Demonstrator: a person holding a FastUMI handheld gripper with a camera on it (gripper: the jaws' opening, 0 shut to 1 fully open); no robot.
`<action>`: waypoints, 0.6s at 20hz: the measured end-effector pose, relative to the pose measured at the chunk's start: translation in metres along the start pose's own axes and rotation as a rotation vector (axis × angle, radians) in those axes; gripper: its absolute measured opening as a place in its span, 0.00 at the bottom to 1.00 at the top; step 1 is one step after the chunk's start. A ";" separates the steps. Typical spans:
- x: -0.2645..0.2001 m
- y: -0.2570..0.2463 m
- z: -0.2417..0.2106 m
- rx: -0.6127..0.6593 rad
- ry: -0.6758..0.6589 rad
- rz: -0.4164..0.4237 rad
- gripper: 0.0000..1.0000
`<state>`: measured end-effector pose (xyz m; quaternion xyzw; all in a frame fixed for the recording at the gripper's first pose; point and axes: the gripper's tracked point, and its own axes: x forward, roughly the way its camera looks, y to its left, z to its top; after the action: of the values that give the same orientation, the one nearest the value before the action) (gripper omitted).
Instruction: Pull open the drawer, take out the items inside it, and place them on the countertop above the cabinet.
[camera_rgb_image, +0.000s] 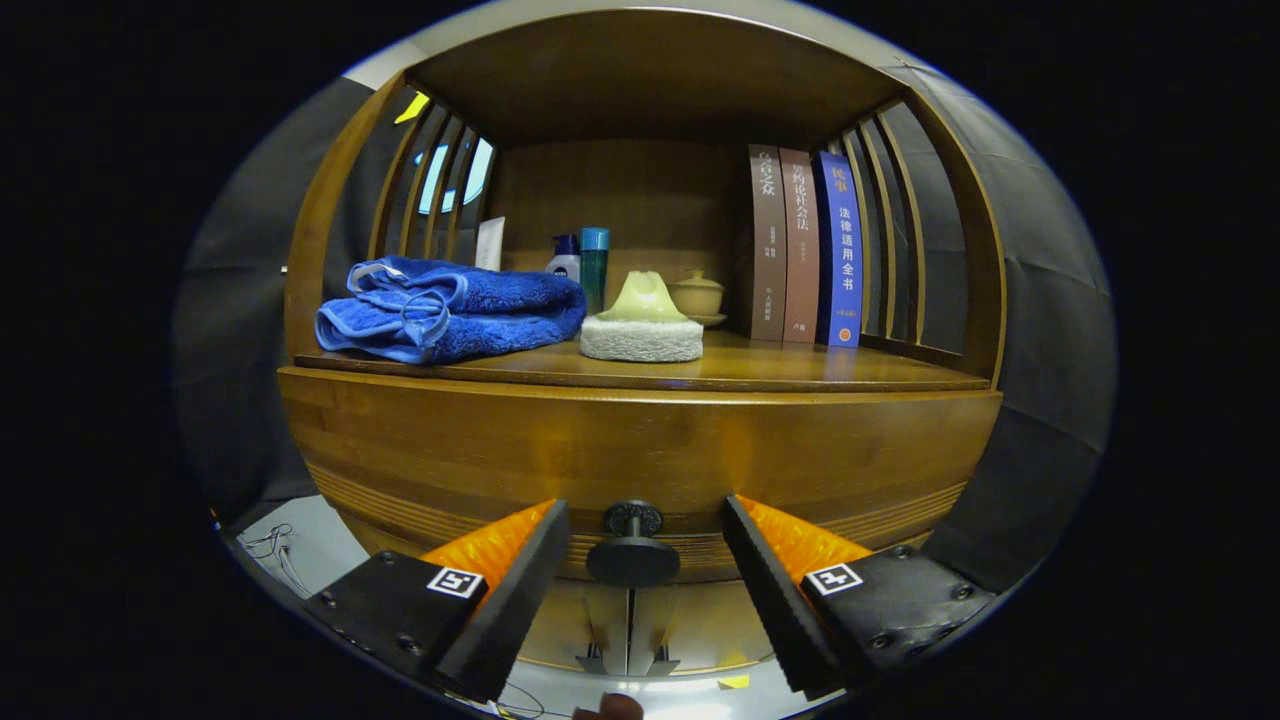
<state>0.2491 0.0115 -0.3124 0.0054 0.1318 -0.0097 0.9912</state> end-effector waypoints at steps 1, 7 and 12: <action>0.002 -0.003 0.000 0.004 -0.006 -0.002 0.99; -0.004 0.004 -0.002 0.018 0.009 0.033 1.00; -0.041 -0.004 0.019 -0.005 -0.046 0.040 0.99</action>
<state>0.2145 0.0074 -0.2833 0.0054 0.1090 0.0101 0.9940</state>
